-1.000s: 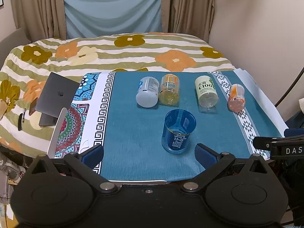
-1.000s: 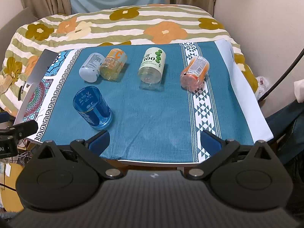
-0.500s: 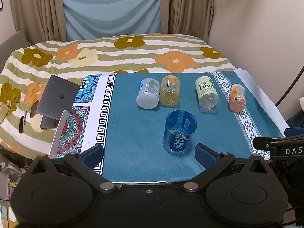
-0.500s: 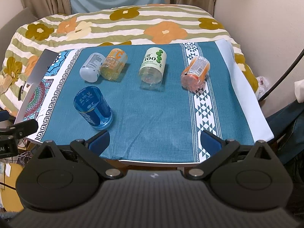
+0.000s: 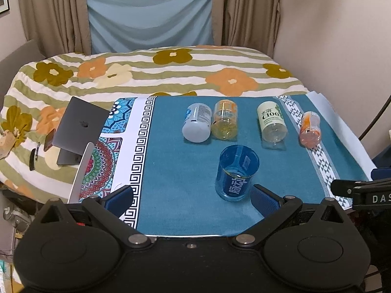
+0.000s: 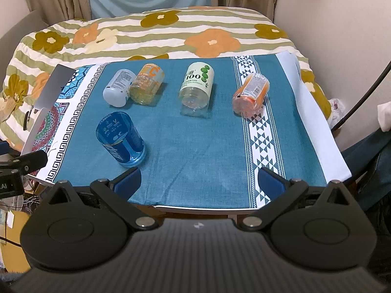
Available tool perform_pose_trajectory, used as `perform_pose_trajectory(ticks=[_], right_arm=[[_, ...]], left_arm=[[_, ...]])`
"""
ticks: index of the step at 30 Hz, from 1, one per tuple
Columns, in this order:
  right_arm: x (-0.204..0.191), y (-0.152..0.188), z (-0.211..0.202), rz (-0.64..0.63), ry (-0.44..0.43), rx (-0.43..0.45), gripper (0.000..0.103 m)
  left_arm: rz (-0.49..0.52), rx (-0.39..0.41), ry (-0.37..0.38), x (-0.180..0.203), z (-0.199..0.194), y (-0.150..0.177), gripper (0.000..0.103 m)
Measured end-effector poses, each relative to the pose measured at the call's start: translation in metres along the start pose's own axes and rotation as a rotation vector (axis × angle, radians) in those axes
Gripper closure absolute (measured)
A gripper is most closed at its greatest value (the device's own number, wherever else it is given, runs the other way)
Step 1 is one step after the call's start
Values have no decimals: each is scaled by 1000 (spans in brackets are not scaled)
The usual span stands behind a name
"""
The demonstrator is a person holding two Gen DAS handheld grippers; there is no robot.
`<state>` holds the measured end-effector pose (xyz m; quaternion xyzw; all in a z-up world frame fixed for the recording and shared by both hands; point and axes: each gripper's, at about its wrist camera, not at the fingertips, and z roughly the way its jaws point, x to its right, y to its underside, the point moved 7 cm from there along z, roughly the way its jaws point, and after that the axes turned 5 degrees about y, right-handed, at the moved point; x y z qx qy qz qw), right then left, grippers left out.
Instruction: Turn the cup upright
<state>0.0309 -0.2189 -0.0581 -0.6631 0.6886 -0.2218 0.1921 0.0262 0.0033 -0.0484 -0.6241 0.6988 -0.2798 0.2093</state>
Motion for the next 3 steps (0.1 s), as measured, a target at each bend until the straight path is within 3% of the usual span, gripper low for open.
perform_pose_trajectory(ticks=[3], right_arm=[[0, 0, 0, 2, 0, 1, 0]], left_arm=[[-7, 8, -1, -2, -1, 0, 0]])
